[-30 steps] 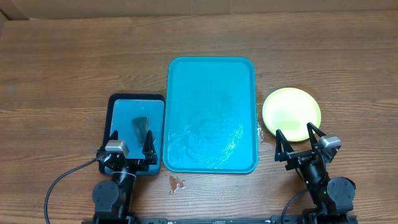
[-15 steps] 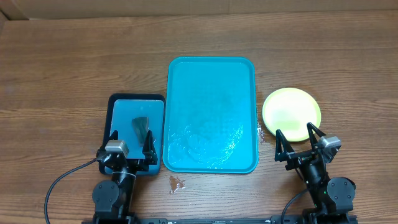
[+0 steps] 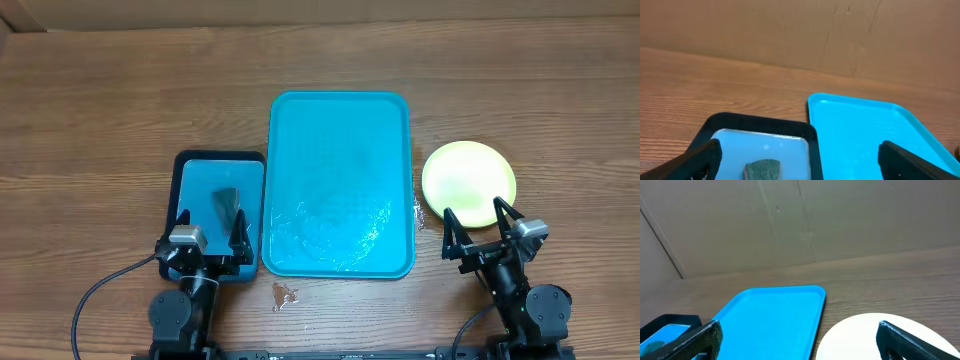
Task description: Clean dirty plates on tray and stack at the side
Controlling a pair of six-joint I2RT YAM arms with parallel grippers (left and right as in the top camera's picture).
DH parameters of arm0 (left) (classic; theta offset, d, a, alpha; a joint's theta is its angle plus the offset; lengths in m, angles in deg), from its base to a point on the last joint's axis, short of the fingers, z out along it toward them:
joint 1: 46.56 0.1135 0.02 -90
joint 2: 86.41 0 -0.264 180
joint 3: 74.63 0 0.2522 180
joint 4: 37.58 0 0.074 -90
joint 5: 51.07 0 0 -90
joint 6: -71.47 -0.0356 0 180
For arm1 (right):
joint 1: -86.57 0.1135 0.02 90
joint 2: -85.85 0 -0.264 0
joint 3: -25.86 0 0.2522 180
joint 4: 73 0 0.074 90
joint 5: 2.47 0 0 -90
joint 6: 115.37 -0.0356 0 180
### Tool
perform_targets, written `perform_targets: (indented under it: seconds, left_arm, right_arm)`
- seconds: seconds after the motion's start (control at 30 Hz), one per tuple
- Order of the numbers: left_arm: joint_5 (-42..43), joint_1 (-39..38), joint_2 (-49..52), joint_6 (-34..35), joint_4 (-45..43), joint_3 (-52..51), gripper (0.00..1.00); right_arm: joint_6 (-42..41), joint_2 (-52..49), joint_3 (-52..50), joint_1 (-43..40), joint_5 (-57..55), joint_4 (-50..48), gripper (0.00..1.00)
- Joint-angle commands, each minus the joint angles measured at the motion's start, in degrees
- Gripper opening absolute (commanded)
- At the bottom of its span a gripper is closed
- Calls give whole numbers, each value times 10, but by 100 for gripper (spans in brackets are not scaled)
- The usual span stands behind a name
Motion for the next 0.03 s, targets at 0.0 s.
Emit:
perform_targets:
  seconds: [0.0]
  left_arm:
    - [8,-2,-7,3,-3,-5,100]
  right_arm:
    - [1,3,-6,-1,-6,-3,100]
